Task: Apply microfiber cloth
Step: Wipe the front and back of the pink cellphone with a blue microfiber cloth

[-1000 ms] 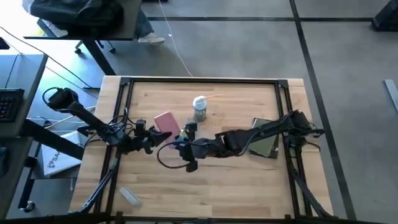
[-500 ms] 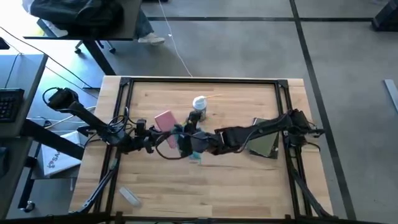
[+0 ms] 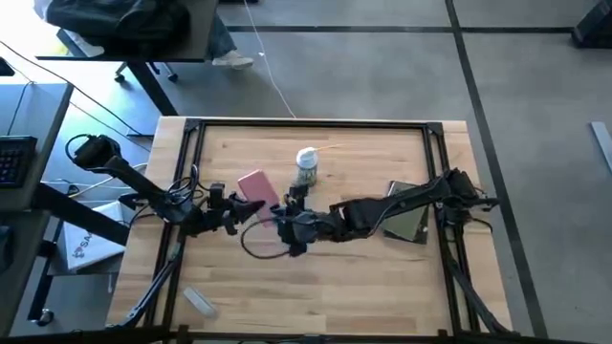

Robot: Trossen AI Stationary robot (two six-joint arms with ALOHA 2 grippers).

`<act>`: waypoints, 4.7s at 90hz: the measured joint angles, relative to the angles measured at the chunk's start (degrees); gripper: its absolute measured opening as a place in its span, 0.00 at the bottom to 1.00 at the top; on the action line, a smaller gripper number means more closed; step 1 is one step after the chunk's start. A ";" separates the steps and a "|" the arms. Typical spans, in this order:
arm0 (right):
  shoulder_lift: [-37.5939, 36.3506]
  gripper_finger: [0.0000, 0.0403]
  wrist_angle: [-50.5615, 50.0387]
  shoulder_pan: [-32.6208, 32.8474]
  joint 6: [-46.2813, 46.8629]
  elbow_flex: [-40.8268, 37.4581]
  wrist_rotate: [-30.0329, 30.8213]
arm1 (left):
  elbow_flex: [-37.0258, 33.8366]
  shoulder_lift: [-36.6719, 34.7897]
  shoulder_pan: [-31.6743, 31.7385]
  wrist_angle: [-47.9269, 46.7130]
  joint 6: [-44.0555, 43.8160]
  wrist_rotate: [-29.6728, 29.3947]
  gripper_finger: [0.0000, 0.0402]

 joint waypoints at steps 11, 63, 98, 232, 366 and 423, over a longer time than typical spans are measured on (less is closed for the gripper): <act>0.12 0.00 0.31 0.14 -6.94 1.26 7.33 | 0.00 -0.02 -0.05 -1.31 -0.42 -0.38 0.04; 3.97 0.00 14.78 -6.40 -4.96 6.67 -16.09 | 3.15 7.40 1.63 -2.66 0.40 5.18 0.04; 5.28 0.00 4.71 -2.22 -1.36 6.88 -11.11 | 4.70 8.63 2.47 -4.24 1.98 8.10 0.04; 0.59 0.00 10.00 -2.98 -34.16 6.54 23.39 | 6.45 15.54 2.34 -2.38 -6.58 14.43 0.04; -1.92 0.00 -3.61 -2.70 -4.78 7.50 -15.36 | 6.21 7.48 0.31 -5.95 9.63 21.36 0.04; -2.12 0.00 -20.11 1.65 -3.44 24.82 -16.97 | 6.54 4.58 -1.03 -5.67 10.92 21.97 0.04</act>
